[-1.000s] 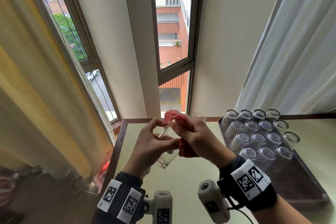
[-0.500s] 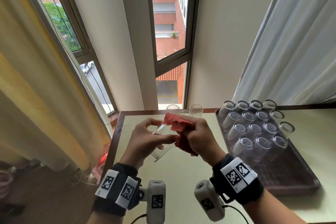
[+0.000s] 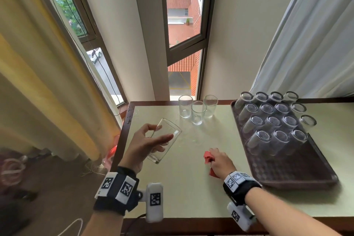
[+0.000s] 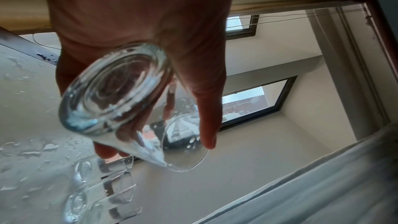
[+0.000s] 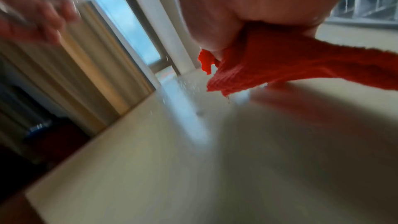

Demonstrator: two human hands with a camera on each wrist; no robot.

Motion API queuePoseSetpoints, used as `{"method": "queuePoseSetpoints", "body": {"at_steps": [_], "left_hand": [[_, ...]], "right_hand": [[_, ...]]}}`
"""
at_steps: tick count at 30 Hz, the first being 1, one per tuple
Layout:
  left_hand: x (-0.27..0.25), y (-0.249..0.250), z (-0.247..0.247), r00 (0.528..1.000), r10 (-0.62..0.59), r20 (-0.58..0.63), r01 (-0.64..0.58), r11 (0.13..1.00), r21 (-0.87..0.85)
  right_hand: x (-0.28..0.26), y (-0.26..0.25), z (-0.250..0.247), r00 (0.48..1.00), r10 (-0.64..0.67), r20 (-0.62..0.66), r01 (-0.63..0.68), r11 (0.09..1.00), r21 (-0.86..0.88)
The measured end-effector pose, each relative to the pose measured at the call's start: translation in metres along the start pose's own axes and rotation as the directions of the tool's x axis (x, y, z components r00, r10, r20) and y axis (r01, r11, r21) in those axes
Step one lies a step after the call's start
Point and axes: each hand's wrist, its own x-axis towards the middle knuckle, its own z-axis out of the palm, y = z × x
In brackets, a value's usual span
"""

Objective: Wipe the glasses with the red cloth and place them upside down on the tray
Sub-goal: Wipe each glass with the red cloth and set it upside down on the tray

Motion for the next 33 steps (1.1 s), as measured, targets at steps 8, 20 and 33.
{"method": "queuePoseSetpoints", "body": {"at_steps": [8, 20, 33], "left_hand": [[-0.004, -0.017, 0.002, 1.000, -0.011, -0.011, 0.010, 1.000, -0.009], [-0.002, -0.019, 0.046, 0.994, 0.061, 0.089, -0.057, 0.997, -0.054], [0.005, -0.041, 0.109, 0.904, 0.200, 0.379, -0.224, 0.974, 0.021]], "right_hand": [[-0.015, 0.010, 0.055, 0.989, -0.004, 0.149, 0.056, 0.938, -0.343], [-0.036, -0.024, -0.034, 0.997, 0.024, 0.071, -0.072, 0.581, 0.810], [-0.085, 0.015, -0.073, 0.891, -0.410, 0.195, -0.264, -0.118, 0.957]]}}
